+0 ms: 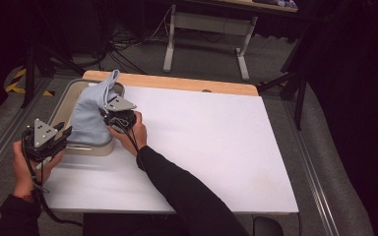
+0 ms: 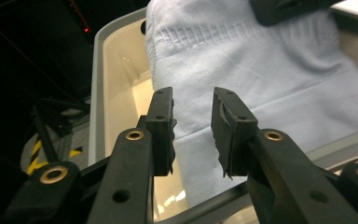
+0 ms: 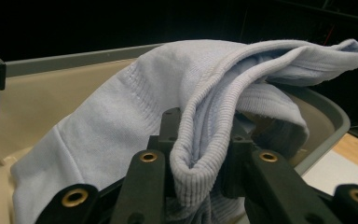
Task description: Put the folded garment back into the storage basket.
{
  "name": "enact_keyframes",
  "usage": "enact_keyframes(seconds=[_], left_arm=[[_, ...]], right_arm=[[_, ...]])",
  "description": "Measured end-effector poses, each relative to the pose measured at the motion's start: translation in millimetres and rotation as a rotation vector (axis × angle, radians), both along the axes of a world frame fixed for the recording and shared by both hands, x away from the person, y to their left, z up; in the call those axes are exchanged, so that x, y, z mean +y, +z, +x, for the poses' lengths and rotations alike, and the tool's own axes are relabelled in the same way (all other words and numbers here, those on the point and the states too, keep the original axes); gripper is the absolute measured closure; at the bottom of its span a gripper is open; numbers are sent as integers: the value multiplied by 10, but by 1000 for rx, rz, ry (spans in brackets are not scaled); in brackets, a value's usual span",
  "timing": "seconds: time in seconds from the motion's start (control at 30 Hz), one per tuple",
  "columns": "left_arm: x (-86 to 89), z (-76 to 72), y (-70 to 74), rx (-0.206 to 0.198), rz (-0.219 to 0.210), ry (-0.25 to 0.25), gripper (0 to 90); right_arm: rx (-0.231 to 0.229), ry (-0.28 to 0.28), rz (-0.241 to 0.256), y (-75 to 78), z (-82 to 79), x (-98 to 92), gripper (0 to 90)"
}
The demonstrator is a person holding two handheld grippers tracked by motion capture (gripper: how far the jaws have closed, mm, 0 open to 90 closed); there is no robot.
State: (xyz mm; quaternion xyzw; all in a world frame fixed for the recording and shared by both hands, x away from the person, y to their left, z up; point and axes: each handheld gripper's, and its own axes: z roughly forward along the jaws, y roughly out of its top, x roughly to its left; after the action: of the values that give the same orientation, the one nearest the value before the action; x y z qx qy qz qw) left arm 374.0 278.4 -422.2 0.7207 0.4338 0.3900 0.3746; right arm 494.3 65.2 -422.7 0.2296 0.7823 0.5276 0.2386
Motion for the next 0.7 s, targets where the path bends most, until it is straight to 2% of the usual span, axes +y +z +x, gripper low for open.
enact_keyframes(seconds=[0.1,0.43,0.7], left_arm=[[-32,6,6,-7,16,-7,680],[-104,16,48,-31,14,-16,655],[-158,30,76,-43,16,-28,644]], right_arm=[[-2,4,-6,2,-6,2,751],[14,23,-24,-33,-18,-12,744],[4,19,-44,-44,-42,-13,722]])
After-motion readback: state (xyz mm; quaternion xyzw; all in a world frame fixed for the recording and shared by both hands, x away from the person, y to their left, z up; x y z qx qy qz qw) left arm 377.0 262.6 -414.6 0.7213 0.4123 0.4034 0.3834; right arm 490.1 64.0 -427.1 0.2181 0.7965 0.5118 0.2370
